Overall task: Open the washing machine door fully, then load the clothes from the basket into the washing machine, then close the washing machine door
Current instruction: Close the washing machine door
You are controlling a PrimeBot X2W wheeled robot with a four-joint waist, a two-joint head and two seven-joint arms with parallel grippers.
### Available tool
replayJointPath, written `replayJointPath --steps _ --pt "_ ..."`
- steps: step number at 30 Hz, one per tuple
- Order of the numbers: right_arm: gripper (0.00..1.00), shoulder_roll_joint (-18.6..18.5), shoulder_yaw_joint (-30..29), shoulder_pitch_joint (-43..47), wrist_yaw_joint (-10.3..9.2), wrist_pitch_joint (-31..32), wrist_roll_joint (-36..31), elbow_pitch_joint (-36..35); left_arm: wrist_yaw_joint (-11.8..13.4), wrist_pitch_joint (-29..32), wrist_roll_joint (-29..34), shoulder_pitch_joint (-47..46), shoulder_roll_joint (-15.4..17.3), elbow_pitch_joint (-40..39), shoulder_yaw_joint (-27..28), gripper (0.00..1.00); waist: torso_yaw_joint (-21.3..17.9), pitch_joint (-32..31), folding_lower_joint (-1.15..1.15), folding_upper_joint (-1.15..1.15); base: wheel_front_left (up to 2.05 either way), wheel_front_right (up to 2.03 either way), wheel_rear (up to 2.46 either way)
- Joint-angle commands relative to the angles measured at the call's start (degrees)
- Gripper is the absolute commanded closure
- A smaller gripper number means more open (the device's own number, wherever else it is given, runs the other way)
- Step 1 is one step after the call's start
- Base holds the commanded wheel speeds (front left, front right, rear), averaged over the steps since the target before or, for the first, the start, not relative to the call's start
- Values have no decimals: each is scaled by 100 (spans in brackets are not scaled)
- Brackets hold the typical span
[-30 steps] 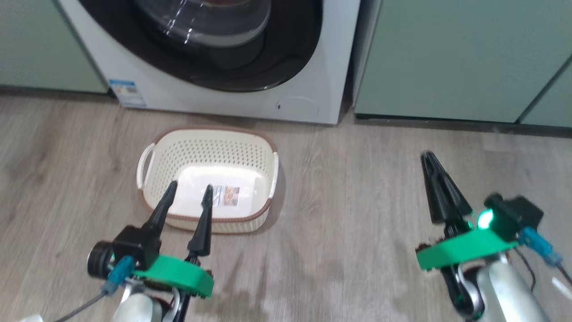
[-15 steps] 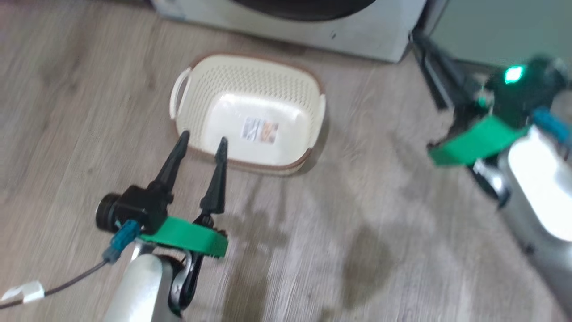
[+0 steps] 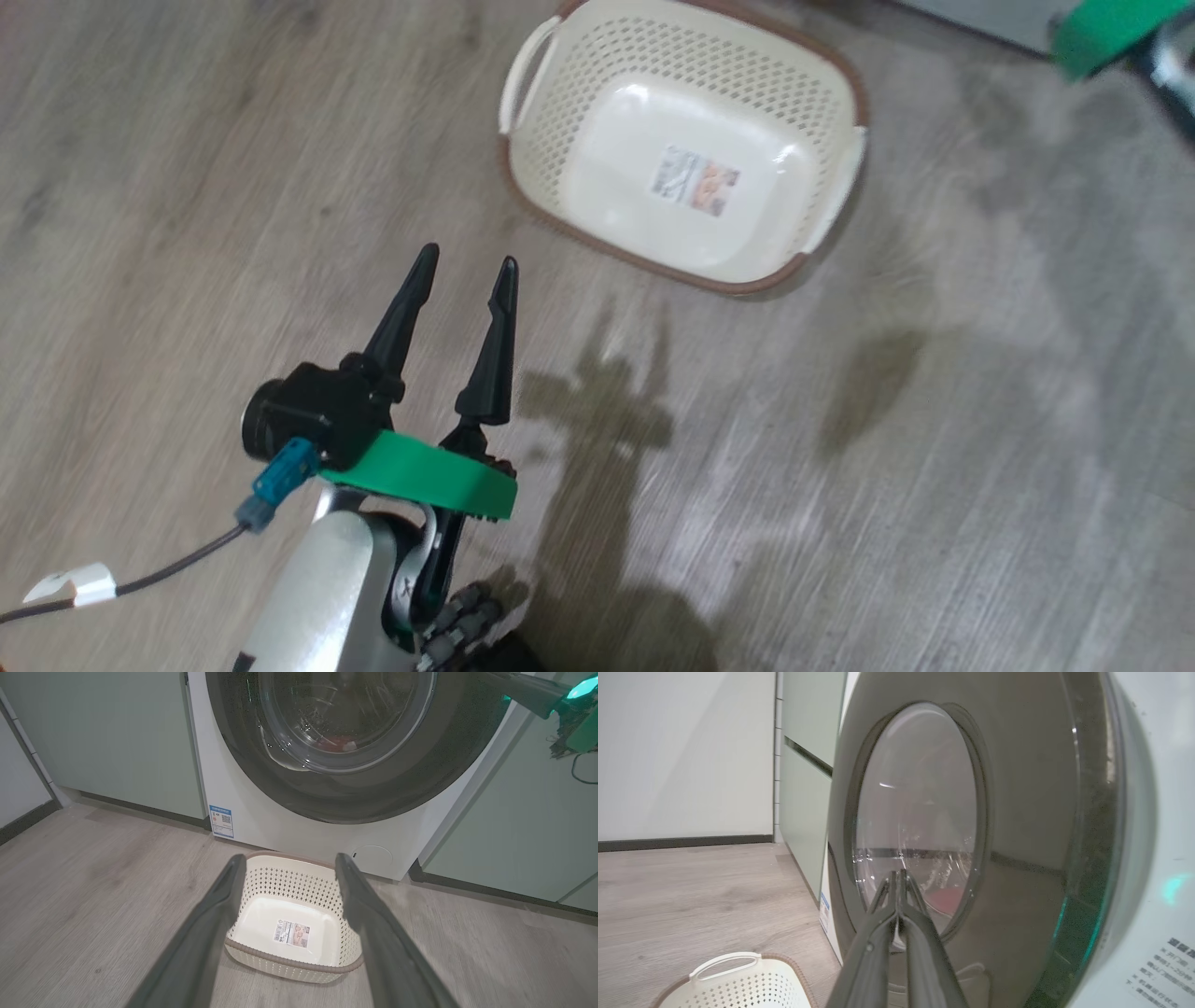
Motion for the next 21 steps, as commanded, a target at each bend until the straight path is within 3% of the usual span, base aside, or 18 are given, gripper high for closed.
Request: replayJointPath --steps 1,10,21 --pt "100 -48 24 -138 -1 -14 44 8 31 -55 -30 -134 59 -218 167 0 231 205 0 0 0 0 0" --pt "100 -27 -121 -1172 -1 -21 -223 1617 107 -55 -166 -114 59 -247 53 0 470 339 0 0 0 0 0" --pt "100 17 -619 -1733 -1 -35 -688 2516 136 -55 -242 -108 59 -249 -22 0 553 451 0 0 0 0 0"
